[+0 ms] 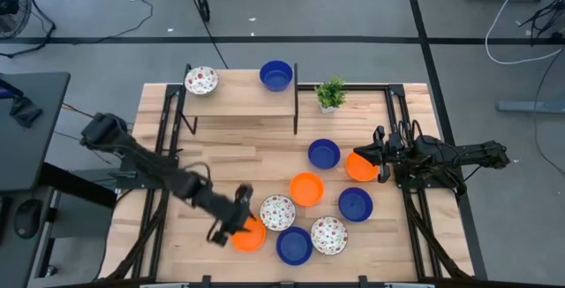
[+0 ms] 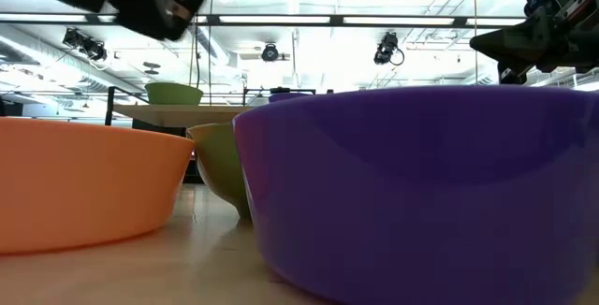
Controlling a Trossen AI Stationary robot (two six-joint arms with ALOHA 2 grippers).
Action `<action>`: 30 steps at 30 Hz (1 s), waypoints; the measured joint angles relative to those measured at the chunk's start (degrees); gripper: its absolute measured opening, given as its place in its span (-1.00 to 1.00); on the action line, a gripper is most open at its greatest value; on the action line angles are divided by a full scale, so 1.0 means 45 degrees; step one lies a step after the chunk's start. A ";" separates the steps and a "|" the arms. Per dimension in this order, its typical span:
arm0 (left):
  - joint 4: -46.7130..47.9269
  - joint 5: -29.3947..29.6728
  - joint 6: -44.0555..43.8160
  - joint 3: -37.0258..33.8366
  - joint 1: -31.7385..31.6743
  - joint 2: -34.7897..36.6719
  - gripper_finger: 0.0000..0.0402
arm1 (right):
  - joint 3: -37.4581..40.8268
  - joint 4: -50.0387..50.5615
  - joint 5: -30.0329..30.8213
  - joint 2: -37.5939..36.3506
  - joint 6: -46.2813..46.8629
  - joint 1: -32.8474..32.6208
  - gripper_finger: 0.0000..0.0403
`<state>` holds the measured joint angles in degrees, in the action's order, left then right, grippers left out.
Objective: Pick & Place Mini bowls
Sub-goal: Put the orange bowl on the shelf
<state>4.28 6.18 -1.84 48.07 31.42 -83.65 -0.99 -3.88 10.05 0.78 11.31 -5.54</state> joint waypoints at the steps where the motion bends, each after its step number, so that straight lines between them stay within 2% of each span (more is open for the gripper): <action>1: 0.0099 0.0275 -0.0008 0.0215 0.0335 -0.0282 -0.08 | 0.0002 -0.0001 0.0002 0.0000 0.0000 0.0000 -0.97; 8: 0.0510 0.1442 -0.1106 0.1990 0.2256 -0.2126 0.04 | 0.0004 0.0005 -0.0001 0.0000 0.0000 -0.0002 -0.97; 14: 0.3178 0.2559 -0.3079 0.3291 0.3327 -0.3491 -0.01 | 0.0005 0.0005 0.0003 0.0000 0.0000 0.0000 -0.97; 20: 0.3733 0.3022 -0.5421 0.3494 0.3566 -0.4268 -0.09 | 0.0005 0.0010 0.0000 0.0000 0.0000 0.0000 -0.97; 26: 0.3900 0.3266 -0.5659 0.3494 0.3410 -0.4748 -0.23 | 0.0005 0.0010 -0.0002 0.0000 0.0000 -0.0002 -0.97; 30: 0.3873 0.3272 -0.5766 0.3494 0.3177 -0.4771 -0.40 | 0.0005 0.0012 0.0001 0.0000 0.0000 0.0000 -0.97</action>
<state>21.71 20.91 -27.79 63.79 45.71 -105.12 -0.97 -3.83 10.06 0.78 11.31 -5.54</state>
